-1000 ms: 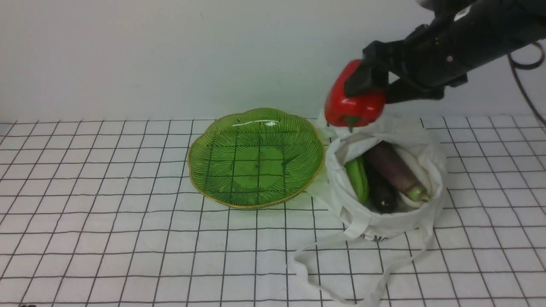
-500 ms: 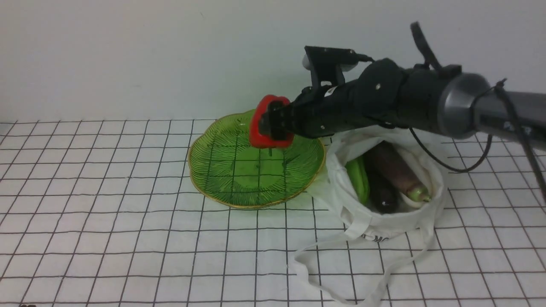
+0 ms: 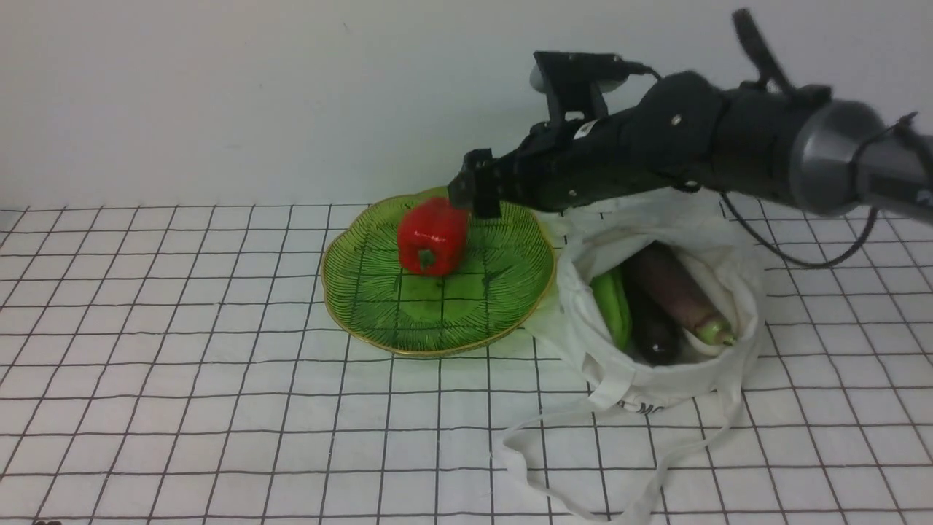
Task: Take vegetables from bag on white checkered tablecloth place on plate.
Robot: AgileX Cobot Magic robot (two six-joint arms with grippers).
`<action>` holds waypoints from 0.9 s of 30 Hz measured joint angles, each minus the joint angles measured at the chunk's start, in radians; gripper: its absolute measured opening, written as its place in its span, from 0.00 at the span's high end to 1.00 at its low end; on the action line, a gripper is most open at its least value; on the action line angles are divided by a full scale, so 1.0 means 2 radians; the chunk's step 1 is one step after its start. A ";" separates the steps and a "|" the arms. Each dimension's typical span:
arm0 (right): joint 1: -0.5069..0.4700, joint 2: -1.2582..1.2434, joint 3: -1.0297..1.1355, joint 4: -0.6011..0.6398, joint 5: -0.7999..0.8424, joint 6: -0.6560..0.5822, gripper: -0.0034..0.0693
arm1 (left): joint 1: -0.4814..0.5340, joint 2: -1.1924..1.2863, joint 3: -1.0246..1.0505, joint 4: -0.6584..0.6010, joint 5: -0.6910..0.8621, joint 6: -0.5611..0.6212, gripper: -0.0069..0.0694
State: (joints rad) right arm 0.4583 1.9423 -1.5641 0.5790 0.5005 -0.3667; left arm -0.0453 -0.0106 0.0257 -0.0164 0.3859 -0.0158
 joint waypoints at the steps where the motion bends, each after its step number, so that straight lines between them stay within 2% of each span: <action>1: -0.008 -0.035 0.000 -0.017 0.032 -0.001 0.07 | 0.000 0.000 0.000 0.000 0.000 0.000 0.92; 3: -0.020 -0.080 0.000 -0.039 0.078 -0.002 0.14 | 0.000 0.000 0.000 0.000 0.000 0.000 0.92; 8: -0.048 -0.195 0.000 -0.075 0.185 0.000 0.38 | 0.000 0.000 0.000 0.000 0.000 0.000 0.92; 10: -0.066 -0.266 0.000 -0.094 0.254 0.004 0.56 | 0.000 0.000 0.000 0.000 0.000 0.000 0.92; 11: -0.068 -0.276 0.000 -0.098 0.264 0.005 0.59 | 0.000 0.000 0.000 0.000 0.000 0.000 0.92; 14: -0.088 -0.359 0.000 -0.132 0.337 0.015 0.82 | 0.000 0.000 0.000 0.000 0.000 0.000 0.92; 17: -0.097 -0.437 0.015 -0.161 0.365 0.030 0.93 | 0.000 0.000 0.000 0.000 0.000 0.000 0.92; 22: -0.100 -0.592 0.108 -0.186 0.330 0.036 0.97 | 0.000 0.000 0.000 0.000 0.000 0.000 0.92; 27: -0.101 -0.791 0.329 -0.151 0.139 0.030 0.97 | 0.000 0.000 0.000 0.000 0.000 0.000 0.92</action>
State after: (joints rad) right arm 0.2573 0.3611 -0.9062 0.2780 0.7776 -0.3074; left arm -0.0453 -0.0106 0.0257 -0.0164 0.3859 -0.0167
